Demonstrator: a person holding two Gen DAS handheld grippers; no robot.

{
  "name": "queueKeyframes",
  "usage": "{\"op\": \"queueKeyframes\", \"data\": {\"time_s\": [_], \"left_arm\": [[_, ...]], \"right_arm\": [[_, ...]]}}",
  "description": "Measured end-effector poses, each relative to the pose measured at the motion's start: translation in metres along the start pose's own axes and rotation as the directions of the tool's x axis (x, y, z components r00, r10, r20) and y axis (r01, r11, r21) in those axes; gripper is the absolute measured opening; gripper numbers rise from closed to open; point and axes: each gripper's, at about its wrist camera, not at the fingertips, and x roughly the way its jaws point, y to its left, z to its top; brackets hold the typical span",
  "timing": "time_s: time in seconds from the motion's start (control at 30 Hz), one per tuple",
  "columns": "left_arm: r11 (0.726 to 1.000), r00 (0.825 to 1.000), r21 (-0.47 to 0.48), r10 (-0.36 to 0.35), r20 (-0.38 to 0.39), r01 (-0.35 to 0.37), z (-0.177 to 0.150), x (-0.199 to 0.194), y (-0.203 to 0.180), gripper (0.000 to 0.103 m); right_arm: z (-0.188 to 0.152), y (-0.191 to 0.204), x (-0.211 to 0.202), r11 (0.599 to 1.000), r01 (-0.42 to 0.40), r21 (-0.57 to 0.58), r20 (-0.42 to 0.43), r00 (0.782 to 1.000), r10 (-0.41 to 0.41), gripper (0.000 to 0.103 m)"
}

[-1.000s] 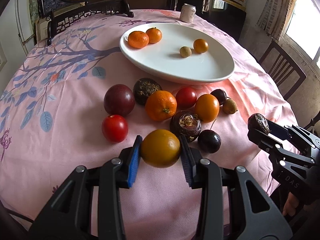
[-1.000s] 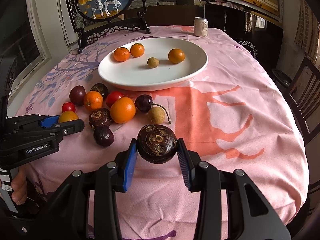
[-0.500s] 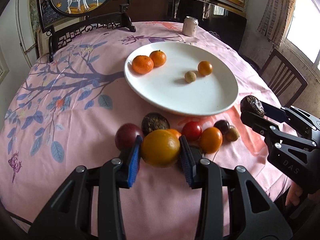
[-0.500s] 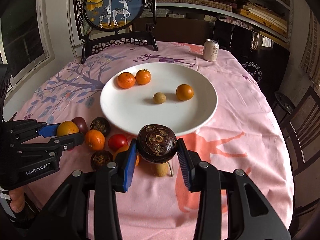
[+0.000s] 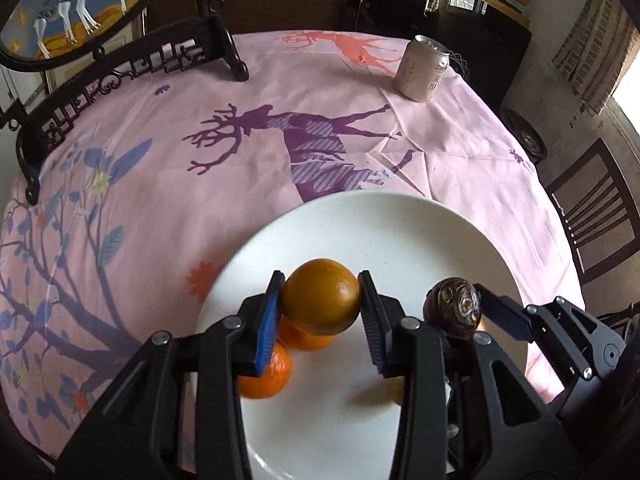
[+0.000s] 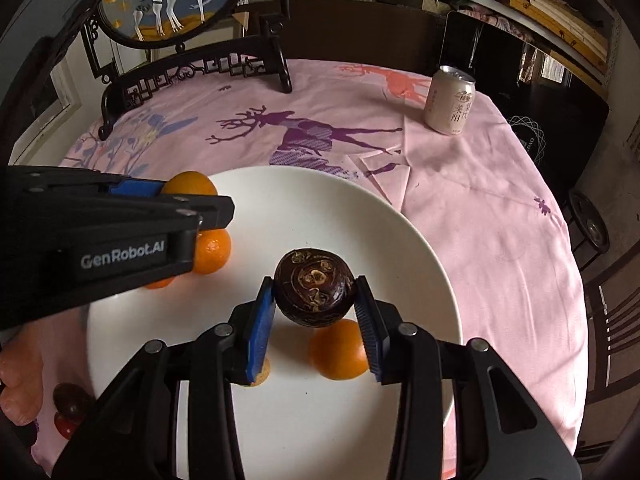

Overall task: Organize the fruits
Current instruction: 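Carry both fruits onto the white plate and open both grippers, then grasp a dark purple plum with the right gripper while the left grasps a red tomato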

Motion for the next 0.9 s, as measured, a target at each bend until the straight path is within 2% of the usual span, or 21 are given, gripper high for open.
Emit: {"op": "queueKeyframes", "data": {"time_s": [0.17, 0.23, 0.3, 0.33, 0.43, 0.53, 0.67, 0.77, 0.83, 0.9], "left_arm": [[1.000, 1.000, 0.015, -0.020, 0.013, 0.020, 0.006, 0.005, -0.007, 0.040], [1.000, 0.999, 0.012, -0.024, 0.033, 0.023, 0.007, -0.001, -0.007, 0.061], [1.000, 0.998, 0.015, -0.017, 0.063, 0.016, 0.005, -0.013, -0.006, 0.062], [1.000, 0.997, 0.020, -0.020, 0.073, 0.019, 0.002, -0.022, -0.005, 0.062], [0.999, 0.993, 0.024, -0.028, 0.116, 0.025, -0.015, -0.053, -0.001, 0.064], [0.999, 0.987, 0.042, -0.033, 0.160, 0.027, -0.052, -0.088, 0.003, 0.070], [0.999, 0.975, 0.033, -0.001, 0.223, -0.006, -0.122, -0.128, 0.013, 0.072], [1.000, 0.971, 0.003, -0.014, 0.237, 0.013, -0.171, -0.140, 0.024, 0.081], [1.000, 0.971, -0.013, -0.009, 0.240, 0.013, -0.199, -0.142, 0.034, 0.081], [0.999, 0.973, -0.037, 0.024, 0.229, -0.016, -0.219, -0.140, 0.044, 0.081]], "right_arm": [[-0.001, -0.005, 0.011, 1.000, -0.011, -0.008, -0.002, 1.000, 0.011, 0.041], [-0.001, -0.005, 0.012, 1.000, -0.003, -0.015, -0.007, 1.000, 0.003, 0.042], [-0.003, -0.006, 0.003, 1.000, 0.005, -0.010, 0.012, 1.000, -0.005, 0.050], [-0.004, -0.006, -0.005, 1.000, 0.008, -0.005, 0.028, 1.000, -0.008, 0.060], [-0.011, -0.007, -0.037, 1.000, 0.023, 0.005, 0.087, 0.996, -0.023, 0.060], [-0.034, -0.005, -0.079, 0.999, 0.032, 0.024, 0.138, 0.990, -0.035, 0.061], [-0.092, 0.007, -0.129, 0.995, 0.068, 0.073, 0.189, 0.979, -0.081, 0.074], [-0.135, 0.013, -0.148, 0.993, 0.041, 0.108, 0.197, 0.978, -0.062, 0.076], [-0.154, 0.015, -0.154, 0.990, 0.030, 0.134, 0.183, 0.982, -0.054, 0.076], [-0.167, 0.017, -0.158, 0.988, 0.028, 0.151, 0.169, 0.984, -0.053, 0.076]]}}
